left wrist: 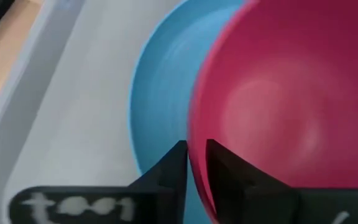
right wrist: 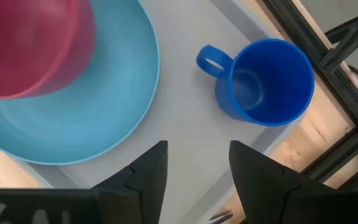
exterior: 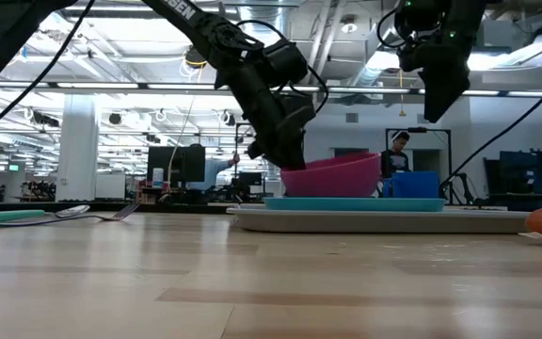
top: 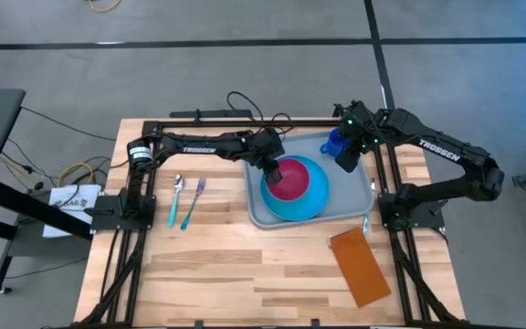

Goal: Set up tray
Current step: Put the red bowl on the light blue plate, then adjust the light blue plate

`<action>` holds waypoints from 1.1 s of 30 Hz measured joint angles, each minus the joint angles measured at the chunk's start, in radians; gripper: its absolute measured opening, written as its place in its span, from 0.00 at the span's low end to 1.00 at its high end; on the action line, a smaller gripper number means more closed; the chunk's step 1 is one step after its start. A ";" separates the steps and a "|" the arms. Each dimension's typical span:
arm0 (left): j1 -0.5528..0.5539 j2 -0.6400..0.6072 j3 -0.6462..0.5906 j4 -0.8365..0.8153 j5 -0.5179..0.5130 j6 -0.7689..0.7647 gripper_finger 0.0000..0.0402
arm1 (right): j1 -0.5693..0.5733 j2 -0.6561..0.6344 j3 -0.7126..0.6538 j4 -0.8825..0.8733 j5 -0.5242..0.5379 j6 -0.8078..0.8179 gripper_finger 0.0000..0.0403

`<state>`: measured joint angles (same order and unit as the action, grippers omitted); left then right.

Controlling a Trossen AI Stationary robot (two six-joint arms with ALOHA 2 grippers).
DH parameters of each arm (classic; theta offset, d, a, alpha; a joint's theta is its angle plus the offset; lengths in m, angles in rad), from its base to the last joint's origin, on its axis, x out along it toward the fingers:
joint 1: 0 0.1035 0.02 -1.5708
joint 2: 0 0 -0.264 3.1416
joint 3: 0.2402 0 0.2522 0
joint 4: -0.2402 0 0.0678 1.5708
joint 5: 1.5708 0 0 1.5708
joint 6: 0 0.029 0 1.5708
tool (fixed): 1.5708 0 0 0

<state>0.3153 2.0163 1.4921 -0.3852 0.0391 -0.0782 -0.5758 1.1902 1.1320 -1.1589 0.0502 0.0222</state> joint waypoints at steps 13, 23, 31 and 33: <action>0.002 -0.019 0.000 -0.003 -0.077 0.054 0.31 | 0.001 0.000 0.000 -0.001 -0.001 0.038 0.41; 0.001 -0.175 0.000 -0.079 -0.036 0.062 0.32 | 0.013 0.008 0.000 0.001 -0.001 0.065 0.42; -0.011 -0.357 0.001 -0.329 -0.177 0.131 0.28 | 0.138 0.072 0.000 0.013 -0.026 0.057 0.29; -0.016 -0.401 0.001 -0.385 -0.227 0.157 0.22 | 0.179 0.102 0.000 0.020 -0.026 0.057 0.22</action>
<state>0.2990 1.6152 1.4929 -0.7703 -0.1880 0.0790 -0.3969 1.2918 1.1320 -1.1393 0.0242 0.0792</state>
